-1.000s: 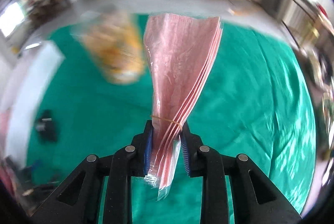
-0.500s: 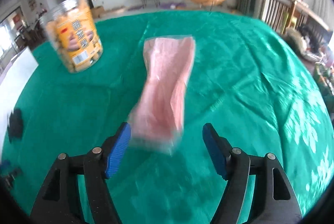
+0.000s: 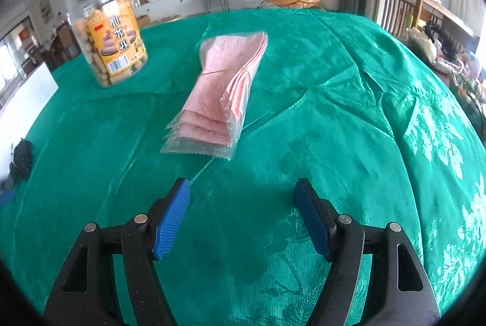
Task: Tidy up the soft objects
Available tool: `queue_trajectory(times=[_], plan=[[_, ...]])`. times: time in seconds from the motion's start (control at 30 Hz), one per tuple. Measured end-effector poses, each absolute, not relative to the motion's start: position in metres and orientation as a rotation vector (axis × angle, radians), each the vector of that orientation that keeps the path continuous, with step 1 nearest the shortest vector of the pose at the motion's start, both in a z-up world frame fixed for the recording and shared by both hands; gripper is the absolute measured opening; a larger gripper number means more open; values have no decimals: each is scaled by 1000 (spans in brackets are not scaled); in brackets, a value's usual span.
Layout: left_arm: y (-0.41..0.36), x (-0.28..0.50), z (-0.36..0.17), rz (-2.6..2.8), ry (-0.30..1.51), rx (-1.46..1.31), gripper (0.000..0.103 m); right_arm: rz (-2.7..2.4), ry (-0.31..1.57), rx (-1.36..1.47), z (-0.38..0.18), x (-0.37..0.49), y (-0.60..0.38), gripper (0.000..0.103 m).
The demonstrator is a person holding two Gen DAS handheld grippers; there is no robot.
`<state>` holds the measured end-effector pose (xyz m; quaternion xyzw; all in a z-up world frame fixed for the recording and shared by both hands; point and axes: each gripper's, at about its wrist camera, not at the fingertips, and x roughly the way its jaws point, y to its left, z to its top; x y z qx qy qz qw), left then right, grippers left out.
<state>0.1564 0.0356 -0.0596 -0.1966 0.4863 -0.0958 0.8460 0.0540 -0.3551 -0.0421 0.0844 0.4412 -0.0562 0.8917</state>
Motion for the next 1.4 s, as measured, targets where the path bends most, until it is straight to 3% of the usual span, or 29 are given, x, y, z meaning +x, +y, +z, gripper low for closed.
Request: queue_trajectory(times=[0.23, 0.47, 0.77, 1.13, 1.17, 1.23, 1.27, 1.4], plan=[[20, 244, -54, -291, 1032, -368, 103, -116, 911, 186, -43, 52, -356, 75], [31, 244, -54, -245, 1054, -239, 103, -108, 902, 212, -42, 50, -360, 75], [24, 271, -58, -312, 1068, -382, 103, -107, 902, 212, -42, 50, -361, 75], [16, 289, -60, -146, 1165, -207, 103, -108, 903, 217, -42, 49, -362, 75], [14, 290, -61, -135, 1167, -199, 99, -94, 908, 229, -41, 50, -364, 76], [9, 289, -56, -124, 1148, -155, 70, -61, 941, 302, -34, 54, -376, 75], [5, 290, -55, -142, 1146, -147, 47, -61, 925, 346, -22, 58, -385, 75], [-4, 287, -50, -99, 1119, -60, 39, -87, 945, 372, 14, 106, -401, 77]])
